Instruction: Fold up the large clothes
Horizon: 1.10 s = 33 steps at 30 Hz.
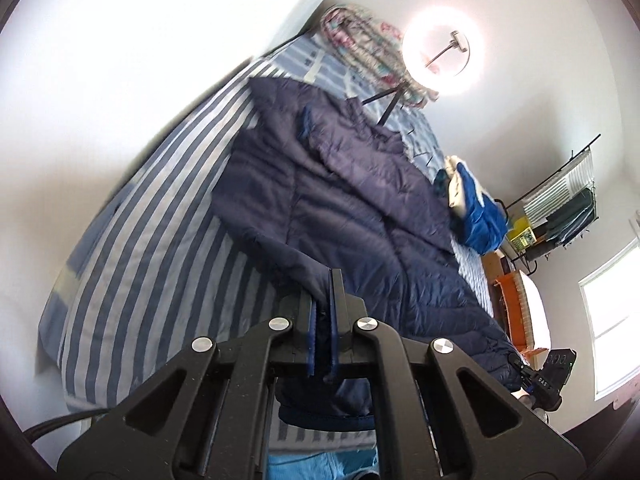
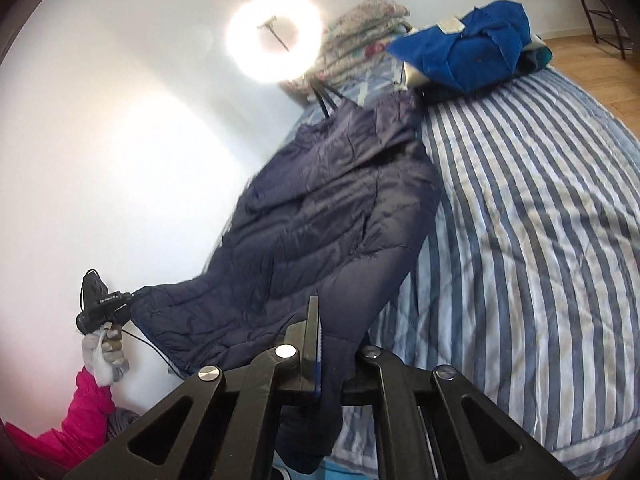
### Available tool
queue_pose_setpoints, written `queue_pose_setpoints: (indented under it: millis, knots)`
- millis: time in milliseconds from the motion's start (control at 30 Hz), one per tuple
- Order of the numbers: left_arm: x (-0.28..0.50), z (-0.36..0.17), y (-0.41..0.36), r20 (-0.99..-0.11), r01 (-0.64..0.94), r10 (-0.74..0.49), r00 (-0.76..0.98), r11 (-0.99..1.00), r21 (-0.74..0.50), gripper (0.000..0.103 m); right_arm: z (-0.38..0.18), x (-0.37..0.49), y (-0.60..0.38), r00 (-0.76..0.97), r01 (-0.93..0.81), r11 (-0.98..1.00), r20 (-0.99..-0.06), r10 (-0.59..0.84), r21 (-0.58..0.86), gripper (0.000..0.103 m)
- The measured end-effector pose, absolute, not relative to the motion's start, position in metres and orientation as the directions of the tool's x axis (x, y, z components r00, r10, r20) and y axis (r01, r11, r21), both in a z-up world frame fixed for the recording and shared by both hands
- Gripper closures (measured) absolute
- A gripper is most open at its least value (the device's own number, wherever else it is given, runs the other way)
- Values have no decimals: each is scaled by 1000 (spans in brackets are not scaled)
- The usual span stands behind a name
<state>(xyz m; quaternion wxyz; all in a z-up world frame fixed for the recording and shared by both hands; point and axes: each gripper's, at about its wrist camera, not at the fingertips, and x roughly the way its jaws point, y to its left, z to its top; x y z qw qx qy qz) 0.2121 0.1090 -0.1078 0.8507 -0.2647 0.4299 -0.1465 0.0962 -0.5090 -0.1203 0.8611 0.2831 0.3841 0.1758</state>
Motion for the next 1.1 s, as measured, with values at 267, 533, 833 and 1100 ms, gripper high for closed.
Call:
queue_pose_setpoints:
  millis: [267, 533, 833, 1100]
  knots:
    - [261, -70, 94, -615, 70, -454, 644, 836, -544, 101, -86, 144, -503, 679, -128, 819, -552, 483, 559, 102]
    - [323, -37, 82, -587, 88, -415, 695, 859, -504, 101, -55, 202, -510, 720, -139, 853, -540, 436, 503, 102]
    - [390, -31, 71, -596, 57, -349, 723, 891, -451, 101, -38, 268, -516, 744, -112, 889, -556, 371, 444, 102]
    - [450, -61, 66, -649, 6, -312, 694, 904, -428, 101, -58, 337, -519, 726, -56, 905, -605, 327, 422, 102]
